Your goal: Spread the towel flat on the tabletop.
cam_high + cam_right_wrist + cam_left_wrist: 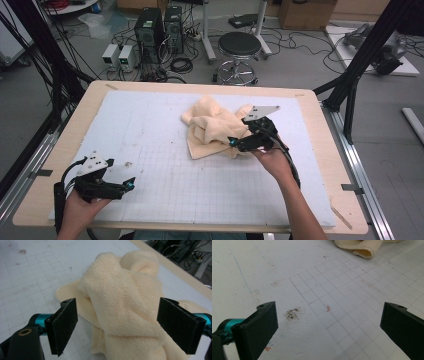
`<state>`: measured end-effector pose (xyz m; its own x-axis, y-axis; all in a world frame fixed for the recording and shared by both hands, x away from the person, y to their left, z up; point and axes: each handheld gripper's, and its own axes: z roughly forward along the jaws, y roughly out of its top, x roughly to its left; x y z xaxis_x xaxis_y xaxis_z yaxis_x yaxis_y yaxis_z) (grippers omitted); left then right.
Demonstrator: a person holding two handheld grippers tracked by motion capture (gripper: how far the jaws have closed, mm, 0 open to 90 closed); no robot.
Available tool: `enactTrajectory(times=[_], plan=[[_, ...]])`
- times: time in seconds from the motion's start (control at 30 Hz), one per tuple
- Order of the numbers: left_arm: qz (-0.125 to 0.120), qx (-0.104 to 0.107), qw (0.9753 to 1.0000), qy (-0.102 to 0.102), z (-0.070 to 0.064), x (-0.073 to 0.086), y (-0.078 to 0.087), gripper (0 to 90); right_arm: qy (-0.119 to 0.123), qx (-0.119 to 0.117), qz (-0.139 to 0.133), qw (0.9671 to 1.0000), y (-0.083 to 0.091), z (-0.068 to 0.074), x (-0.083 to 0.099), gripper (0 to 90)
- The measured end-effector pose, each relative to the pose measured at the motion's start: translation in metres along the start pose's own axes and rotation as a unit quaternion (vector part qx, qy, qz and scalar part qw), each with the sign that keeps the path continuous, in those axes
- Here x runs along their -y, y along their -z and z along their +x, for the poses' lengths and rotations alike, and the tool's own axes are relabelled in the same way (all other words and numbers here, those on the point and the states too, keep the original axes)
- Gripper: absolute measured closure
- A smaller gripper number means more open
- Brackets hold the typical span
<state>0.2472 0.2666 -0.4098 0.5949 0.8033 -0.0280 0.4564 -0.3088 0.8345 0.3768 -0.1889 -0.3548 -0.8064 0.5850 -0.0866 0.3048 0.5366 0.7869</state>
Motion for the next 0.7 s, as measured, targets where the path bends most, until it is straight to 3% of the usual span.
enactTrajectory(times=[0.1,0.23,0.33,0.37,0.53,0.63,0.7], plan=[[0.0,0.001,1.0,0.001,0.001,0.0,0.0,1.8,0.005,-0.01,0.026,0.9996,-0.025,-0.001,0.002,22.7],[0.0,0.001,1.0,-0.001,0.0,0.0,0.0,1.8,0.008,-0.014,0.044,0.9989,-0.042,-0.004,0.007,28.6],[0.001,0.003,1.0,-0.004,0.0,0.0,-0.001,1.8,0.011,-0.003,0.061,0.9981,-0.058,-0.005,0.01,43.4],[0.001,0.002,1.0,-0.003,0.0,0.0,-0.001,1.8,0.011,-0.003,0.061,0.9981,-0.058,-0.005,0.01,43.4],[0.0,0.006,1.0,0.0,0.0,-0.001,-0.002,1.8,0.022,-0.011,0.067,0.9975,-0.066,-0.004,0.009,72.5],[-0.001,0.007,1.0,-0.003,-0.001,-0.003,-0.003,1.8,0.024,-0.018,0.064,0.9975,-0.064,-0.001,0.005,76.4],[0.0,0.009,0.9999,-0.005,-0.001,-0.003,-0.004,1.8,0.042,-0.034,0.058,0.9968,-0.059,0.009,-0.004,77.5]])
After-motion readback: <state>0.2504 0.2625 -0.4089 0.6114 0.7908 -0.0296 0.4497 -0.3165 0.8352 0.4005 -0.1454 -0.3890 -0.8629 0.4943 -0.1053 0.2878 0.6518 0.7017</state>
